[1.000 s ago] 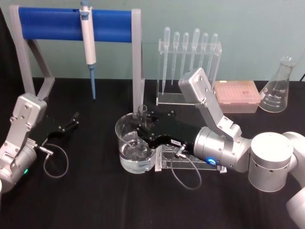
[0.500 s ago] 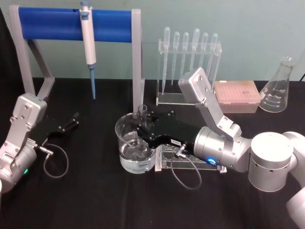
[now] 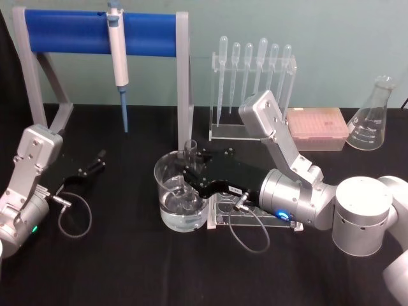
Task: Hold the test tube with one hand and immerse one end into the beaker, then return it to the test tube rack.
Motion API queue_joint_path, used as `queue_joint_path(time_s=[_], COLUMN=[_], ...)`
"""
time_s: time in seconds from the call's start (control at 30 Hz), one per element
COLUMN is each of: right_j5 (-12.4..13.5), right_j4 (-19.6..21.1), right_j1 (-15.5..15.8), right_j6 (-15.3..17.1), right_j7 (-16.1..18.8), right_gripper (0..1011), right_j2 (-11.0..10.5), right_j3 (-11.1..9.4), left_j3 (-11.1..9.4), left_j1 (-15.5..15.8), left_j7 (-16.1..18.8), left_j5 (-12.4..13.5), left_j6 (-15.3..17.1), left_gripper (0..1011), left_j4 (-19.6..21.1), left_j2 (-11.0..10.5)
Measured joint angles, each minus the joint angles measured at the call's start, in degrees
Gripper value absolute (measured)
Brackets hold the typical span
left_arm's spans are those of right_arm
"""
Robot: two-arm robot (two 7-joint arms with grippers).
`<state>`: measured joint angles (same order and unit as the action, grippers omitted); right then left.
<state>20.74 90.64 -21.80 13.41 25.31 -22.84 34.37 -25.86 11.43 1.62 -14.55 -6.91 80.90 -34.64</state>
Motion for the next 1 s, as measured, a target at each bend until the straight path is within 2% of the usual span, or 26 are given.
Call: queue_joint_path(time_s=[1.0], right_j5=[0.00], right_j4=[0.00], right_j1=[0.00], right_j6=[0.00], right_j7=[0.00], right_gripper=[225], right_j2=[0.00], right_j3=[0.00], left_j3=[0.00], left_j1=[0.00], left_j7=[0.00], left_j5=[0.00], left_j6=[0.00], left_gripper=[1000], left_j4=[0.00], left_j2=[0.00])
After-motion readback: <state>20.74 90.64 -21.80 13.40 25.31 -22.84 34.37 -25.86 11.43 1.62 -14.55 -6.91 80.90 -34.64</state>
